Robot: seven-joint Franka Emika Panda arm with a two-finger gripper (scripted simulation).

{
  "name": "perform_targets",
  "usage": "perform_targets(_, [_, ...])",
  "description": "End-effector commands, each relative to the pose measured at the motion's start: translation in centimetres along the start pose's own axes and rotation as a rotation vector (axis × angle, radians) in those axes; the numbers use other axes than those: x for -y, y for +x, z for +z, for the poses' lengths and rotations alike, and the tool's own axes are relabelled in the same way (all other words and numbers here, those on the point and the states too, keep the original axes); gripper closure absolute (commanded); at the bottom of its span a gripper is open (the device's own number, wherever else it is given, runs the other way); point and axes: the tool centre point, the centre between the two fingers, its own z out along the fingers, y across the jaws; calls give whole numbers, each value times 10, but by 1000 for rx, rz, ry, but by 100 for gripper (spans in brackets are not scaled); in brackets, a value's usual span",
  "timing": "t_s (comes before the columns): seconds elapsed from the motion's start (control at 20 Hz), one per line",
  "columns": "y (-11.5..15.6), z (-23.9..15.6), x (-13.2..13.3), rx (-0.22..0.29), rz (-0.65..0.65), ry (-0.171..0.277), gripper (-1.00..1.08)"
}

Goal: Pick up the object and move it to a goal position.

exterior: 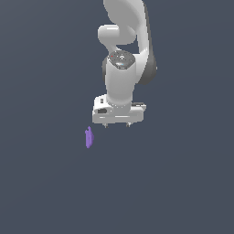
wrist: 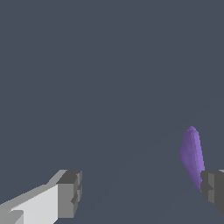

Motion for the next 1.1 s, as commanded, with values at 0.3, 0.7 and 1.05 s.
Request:
perform_targets(0.3, [11, -19, -2, -42, 20, 8, -92])
perform_targets(0.7, [13, -24, -3, -53, 25, 10, -92])
perform_targets(1.05, [9, -5, -24, -41, -1, 12, -92])
